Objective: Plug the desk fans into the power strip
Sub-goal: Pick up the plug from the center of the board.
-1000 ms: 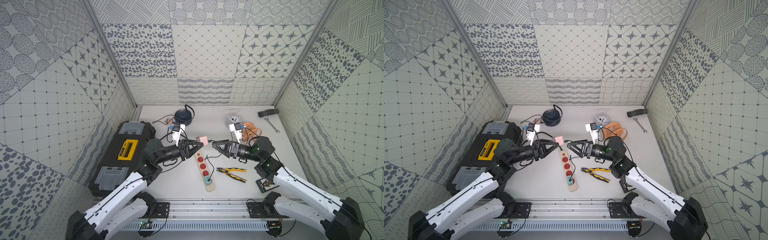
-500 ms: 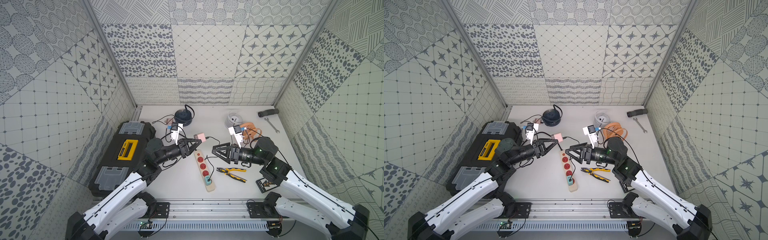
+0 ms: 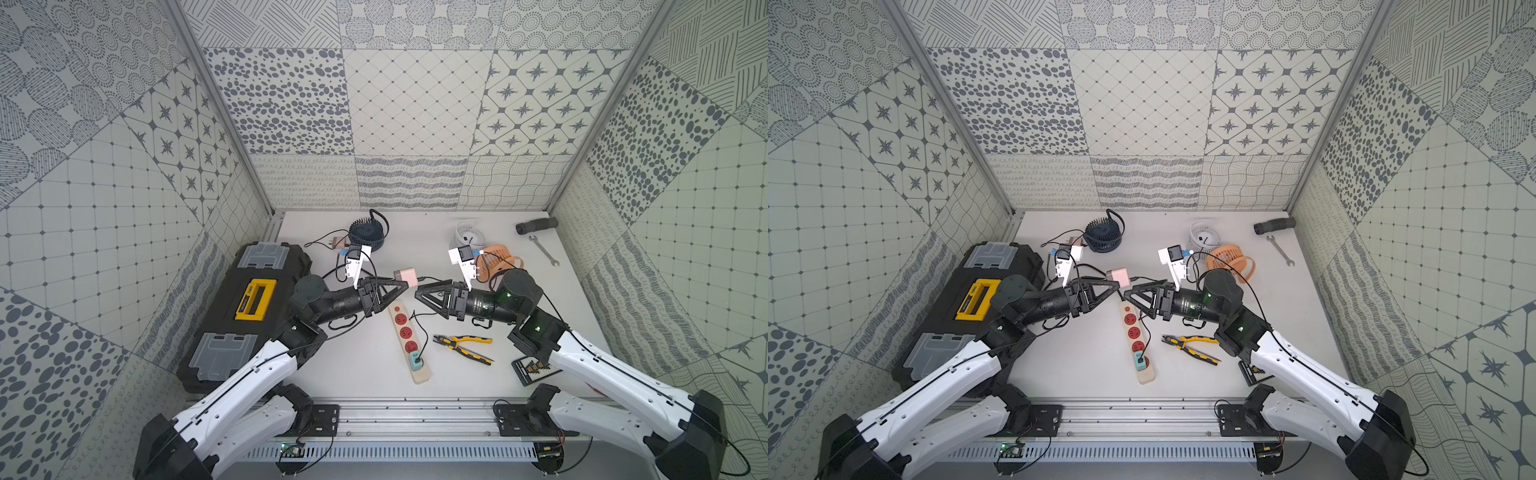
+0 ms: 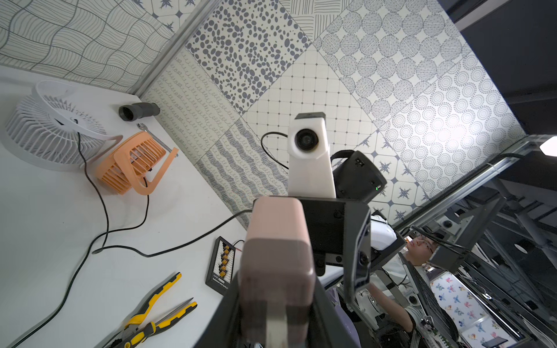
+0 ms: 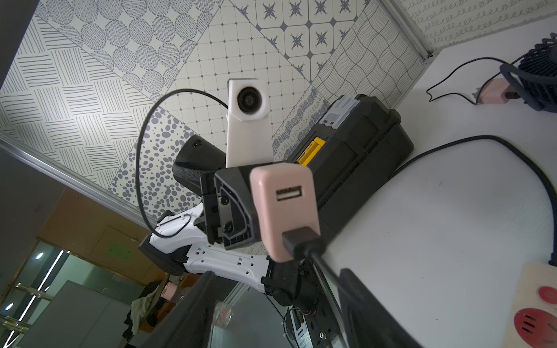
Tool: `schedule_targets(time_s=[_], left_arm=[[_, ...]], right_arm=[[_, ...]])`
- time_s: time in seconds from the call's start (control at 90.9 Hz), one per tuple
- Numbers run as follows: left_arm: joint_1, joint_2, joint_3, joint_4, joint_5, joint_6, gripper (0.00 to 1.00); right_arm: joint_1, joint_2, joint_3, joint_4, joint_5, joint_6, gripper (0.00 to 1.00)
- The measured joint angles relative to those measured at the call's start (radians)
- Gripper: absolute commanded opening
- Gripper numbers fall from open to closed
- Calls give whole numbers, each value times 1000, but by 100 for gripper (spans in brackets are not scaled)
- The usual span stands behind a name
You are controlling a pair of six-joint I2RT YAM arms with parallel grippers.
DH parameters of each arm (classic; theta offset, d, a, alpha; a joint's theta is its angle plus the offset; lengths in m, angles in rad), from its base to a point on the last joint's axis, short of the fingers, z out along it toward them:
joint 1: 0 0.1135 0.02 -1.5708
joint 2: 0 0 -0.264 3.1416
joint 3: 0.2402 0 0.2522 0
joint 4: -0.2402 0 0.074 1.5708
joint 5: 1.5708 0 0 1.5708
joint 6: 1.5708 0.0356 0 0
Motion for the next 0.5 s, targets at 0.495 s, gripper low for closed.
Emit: schedule_targets(time_s=[0.495], left_arm=[[-1,6,0,97,137,-57,0]], right_arm=[[0,67,41,171,-77,29,46]])
